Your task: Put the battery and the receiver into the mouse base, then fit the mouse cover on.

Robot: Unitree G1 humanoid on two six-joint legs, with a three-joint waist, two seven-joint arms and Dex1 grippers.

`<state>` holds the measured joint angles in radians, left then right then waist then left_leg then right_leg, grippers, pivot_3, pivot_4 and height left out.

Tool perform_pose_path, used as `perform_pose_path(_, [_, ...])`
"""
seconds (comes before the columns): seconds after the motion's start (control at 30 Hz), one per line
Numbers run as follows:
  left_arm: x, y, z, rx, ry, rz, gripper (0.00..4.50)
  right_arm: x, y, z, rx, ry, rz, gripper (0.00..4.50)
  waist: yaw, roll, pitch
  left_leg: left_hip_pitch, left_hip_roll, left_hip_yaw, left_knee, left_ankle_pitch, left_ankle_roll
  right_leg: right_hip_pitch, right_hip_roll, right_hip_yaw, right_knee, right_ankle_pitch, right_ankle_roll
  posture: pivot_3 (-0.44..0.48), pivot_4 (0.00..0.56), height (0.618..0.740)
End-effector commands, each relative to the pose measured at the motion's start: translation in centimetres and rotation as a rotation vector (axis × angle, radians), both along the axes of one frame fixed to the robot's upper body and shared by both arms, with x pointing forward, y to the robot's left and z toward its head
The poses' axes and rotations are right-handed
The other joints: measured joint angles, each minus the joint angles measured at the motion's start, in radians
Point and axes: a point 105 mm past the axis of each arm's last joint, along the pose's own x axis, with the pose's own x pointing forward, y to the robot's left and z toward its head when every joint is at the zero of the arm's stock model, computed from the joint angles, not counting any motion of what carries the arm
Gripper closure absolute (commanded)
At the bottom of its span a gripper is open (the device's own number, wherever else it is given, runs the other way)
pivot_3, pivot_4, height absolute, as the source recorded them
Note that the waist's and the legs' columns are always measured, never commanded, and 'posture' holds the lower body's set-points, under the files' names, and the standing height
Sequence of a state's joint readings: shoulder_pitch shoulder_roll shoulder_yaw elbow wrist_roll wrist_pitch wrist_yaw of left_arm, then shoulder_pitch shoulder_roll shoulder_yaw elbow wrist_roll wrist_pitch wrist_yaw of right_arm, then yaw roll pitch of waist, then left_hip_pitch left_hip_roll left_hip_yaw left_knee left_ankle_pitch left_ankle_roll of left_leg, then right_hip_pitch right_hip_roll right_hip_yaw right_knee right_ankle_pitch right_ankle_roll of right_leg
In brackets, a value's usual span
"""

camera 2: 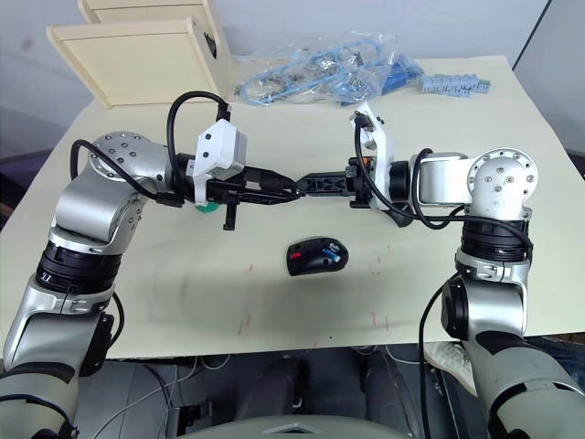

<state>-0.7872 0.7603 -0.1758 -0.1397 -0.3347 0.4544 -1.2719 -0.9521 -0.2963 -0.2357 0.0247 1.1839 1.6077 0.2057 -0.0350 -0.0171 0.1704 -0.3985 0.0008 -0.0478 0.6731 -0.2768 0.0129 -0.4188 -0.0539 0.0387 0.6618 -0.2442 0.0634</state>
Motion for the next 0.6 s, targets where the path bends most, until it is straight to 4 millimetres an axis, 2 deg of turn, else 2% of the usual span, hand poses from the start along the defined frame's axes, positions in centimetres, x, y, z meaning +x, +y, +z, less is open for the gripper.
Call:
perform_pose_path(0.03, [-0.40, -0.47, 1.01, 0.010, -0.060, -0.020, 4.13, -0.43, 0.13, 1.32, 0.028, -0.036, 0.025, 1.72, -0.005, 0.000, 0.000, 0.000, 0.000, 0.000, 0.000, 0.000, 0.000, 0.000, 0.000, 0.000, 0.000, 0.000, 0.000, 0.000, 0.150, 0.740])
perform_pose_path(0.2, [-0.24, -0.61, 1.09, 0.013, -0.070, -0.022, 4.13, -0.39, 0.24, 0.85, 0.018, -0.019, 0.023, 1.72, -0.008, 0.000, 0.000, 0.000, 0.000, 0.000, 0.000, 0.000, 0.000, 0.000, 0.000, 0.000, 0.000, 0.000, 0.000, 0.000, 0.150, 0.740])
perform_pose_path(0.23, [-0.24, -0.60, 1.10, 0.014, -0.071, -0.022, 4.13, -0.42, 0.23, 0.82, 0.019, -0.017, 0.024, 2.14, -0.008, 0.000, 0.000, 0.000, 0.000, 0.000, 0.000, 0.000, 0.000, 0.000, 0.000, 0.000, 0.000, 0.000, 0.000, 0.000, 0.150, 0.740])
perform_pose_path(0.3, [-0.24, -0.59, 1.07, 0.015, -0.072, -0.022, 4.13, -0.44, 0.23, 0.80, 0.019, -0.017, 0.024, 2.33, -0.008, 0.000, 0.000, 0.000, 0.000, 0.000, 0.000, 0.000, 0.000, 0.000, 0.000, 0.000, 0.000, 0.000, 0.000, 0.000, 0.150, 0.740])
perform_pose_path(0.33, [-0.21, -0.59, 1.05, 0.015, -0.072, -0.022, 4.13, -0.44, 0.23, 0.77, 0.018, -0.016, 0.023, 2.79, -0.008, 0.000, 0.000, 0.000, 0.000, 0.000, 0.000, 0.000, 0.000, 0.000, 0.000, 0.000, 0.000, 0.000, 0.000, 0.000, 0.150, 0.740])
perform_pose_path(0.6, [-0.01, -0.45, 1.04, 0.016, -0.078, -0.014, 4.13, -0.59, 0.04, 0.57, 0.008, -0.018, 0.023, 2.79, -0.008, 0.000, 0.000, 0.000, 0.000, 0.000, 0.000, 0.000, 0.000, 0.000, 0.000, 0.000, 0.000, 0.000, 0.000, 0.000, 0.150, 0.740])
